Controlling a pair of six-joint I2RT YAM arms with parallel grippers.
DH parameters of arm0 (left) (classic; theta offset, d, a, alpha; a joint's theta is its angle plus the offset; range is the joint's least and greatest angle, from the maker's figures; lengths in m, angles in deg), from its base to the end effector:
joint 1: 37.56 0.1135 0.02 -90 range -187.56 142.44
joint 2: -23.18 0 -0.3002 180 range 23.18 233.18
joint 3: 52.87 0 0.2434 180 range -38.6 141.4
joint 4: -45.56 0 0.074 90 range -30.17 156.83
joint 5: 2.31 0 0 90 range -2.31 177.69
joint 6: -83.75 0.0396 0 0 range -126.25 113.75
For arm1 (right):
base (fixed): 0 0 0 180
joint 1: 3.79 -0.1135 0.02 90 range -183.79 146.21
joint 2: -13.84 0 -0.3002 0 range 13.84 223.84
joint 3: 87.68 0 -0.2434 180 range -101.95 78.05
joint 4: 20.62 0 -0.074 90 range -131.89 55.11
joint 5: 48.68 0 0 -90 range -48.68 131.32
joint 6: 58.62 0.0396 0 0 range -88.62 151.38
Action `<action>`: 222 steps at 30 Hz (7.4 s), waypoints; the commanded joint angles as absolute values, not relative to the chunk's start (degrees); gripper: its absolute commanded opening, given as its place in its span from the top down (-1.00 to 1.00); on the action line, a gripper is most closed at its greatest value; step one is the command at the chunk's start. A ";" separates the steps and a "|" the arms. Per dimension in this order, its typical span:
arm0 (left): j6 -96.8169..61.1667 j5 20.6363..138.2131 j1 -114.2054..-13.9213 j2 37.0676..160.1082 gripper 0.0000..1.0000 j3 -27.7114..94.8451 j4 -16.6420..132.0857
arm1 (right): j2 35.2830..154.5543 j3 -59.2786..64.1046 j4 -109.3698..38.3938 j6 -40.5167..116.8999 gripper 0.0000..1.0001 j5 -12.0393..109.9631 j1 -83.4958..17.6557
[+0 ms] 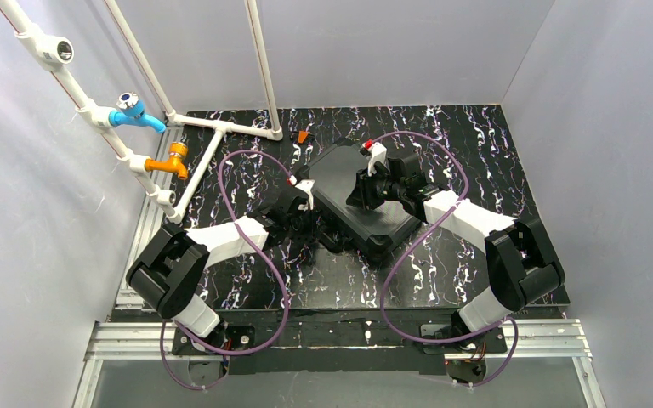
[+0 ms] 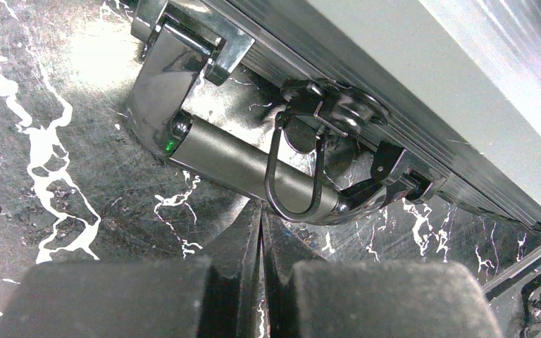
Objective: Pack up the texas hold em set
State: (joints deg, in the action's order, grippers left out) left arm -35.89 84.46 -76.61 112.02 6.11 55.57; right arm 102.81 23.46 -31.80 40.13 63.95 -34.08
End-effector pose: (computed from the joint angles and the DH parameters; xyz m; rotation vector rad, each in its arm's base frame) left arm 0.2410 -0.1984 0.2197 0.2248 2.3517 -0.6783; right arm 0.2839 0.1835 0.2725 -0.6443 2.0825 0.8156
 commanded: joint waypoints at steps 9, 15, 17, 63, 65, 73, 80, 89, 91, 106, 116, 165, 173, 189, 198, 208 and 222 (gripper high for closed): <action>-34.48 83.74 -76.45 114.09 1.00 9.30 54.55 | 107.75 26.12 -44.47 38.95 0.35 62.92 -34.73; -34.28 81.57 -76.45 117.27 1.00 12.06 52.76 | 108.46 26.02 -44.74 38.43 0.35 62.99 -34.82; -34.20 81.04 -76.45 118.05 1.00 13.03 52.56 | 108.73 25.93 -44.74 38.41 0.35 63.03 -34.86; -31.98 88.21 -75.49 106.75 1.00 11.30 58.01 | 111.53 24.20 -44.21 39.70 0.40 62.86 -36.65; -32.29 89.04 -75.45 107.61 1.00 11.74 58.60 | 111.49 24.17 -44.34 39.73 0.40 62.79 -36.83; -34.52 85.75 -74.98 112.67 1.00 12.82 57.03 | 110.74 24.73 -44.89 39.48 0.41 62.28 -36.93; -34.95 83.78 -75.01 116.00 1.00 14.74 56.67 | 110.96 24.81 -44.74 39.46 0.41 62.23 -37.02; -35.63 82.67 -75.00 117.50 1.00 14.95 56.23 | 111.04 24.83 -44.89 39.38 0.42 62.24 -37.02; -35.60 82.72 -75.01 117.50 1.00 14.84 56.22 | 111.04 24.88 -44.91 39.38 0.42 62.24 -37.06; -34.55 83.71 -74.99 114.37 1.00 15.97 57.68 | 111.57 24.25 -45.24 39.11 0.42 62.35 -37.17; -34.64 82.72 -75.01 118.09 1.00 17.12 57.57 | 111.48 24.35 -45.70 38.76 0.42 62.07 -37.28; -31.12 89.14 -75.00 100.09 1.00 14.41 65.41 | 108.16 12.16 -54.67 39.01 0.43 59.57 -38.90; -28.98 90.52 -75.01 90.87 0.95 11.20 67.42 | 106.05 6.69 -57.92 39.32 0.30 58.38 -39.61; -24.97 92.78 -74.96 71.34 -0.13 5.58 74.82 | 100.83 0.11 -61.71 41.04 -0.37 55.67 -40.31; -22.46 94.63 -74.92 59.74 -0.81 4.21 82.07 | 97.62 -3.24 -64.56 41.48 -0.96 53.25 -40.49; -20.45 98.15 -74.92 50.19 -0.97 4.55 91.47 | 93.72 -5.13 -67.13 42.58 -0.96 47.15 -40.48; -20.57 104.46 -74.96 45.48 -0.97 3.94 93.83 | 76.61 7.61 -57.70 50.21 -0.96 22.86 -40.44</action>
State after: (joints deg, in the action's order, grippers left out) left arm -21.23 100.72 -74.80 46.51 4.82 92.71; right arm 82.39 4.38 -63.27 47.08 35.69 -40.31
